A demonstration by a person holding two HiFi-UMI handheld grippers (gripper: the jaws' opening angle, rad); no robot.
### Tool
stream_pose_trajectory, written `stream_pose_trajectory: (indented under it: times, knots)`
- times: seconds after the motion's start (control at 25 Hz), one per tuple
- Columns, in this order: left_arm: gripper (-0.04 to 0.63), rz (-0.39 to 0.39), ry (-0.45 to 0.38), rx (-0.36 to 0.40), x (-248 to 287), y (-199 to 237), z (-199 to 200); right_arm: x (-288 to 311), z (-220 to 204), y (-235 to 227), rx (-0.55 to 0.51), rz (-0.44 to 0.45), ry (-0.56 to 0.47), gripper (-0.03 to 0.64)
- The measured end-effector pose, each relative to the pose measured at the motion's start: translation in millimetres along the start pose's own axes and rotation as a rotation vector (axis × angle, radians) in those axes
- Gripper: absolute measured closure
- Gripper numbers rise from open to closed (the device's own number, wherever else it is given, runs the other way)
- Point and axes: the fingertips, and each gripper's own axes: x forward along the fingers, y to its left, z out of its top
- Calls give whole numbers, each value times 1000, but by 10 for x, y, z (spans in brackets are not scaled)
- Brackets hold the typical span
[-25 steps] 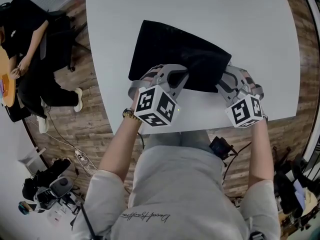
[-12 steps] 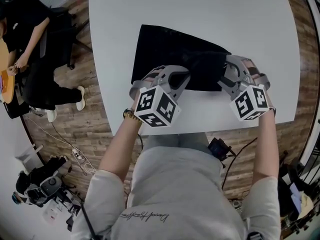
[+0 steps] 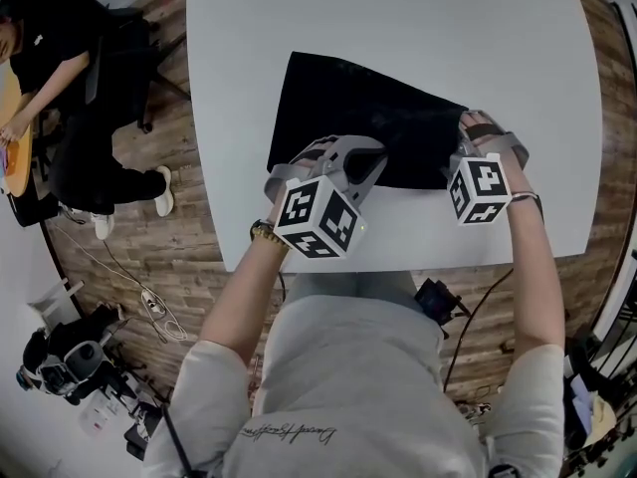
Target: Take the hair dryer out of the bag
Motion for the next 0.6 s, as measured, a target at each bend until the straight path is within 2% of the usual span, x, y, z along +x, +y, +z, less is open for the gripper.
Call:
stream_pose_trajectory:
  times: [0.12, 0.44, 0.6]
  knots:
    - [574, -1, 1, -2, 15, -15, -4, 21, 8, 21, -30, 37, 36, 368]
    - [574, 9, -15, -11, 13, -30, 114, 40, -76, 63, 51, 147, 71, 376]
    - [574, 15, -12, -20, 18, -3, 87, 47, -66, 60, 45, 156, 61, 388]
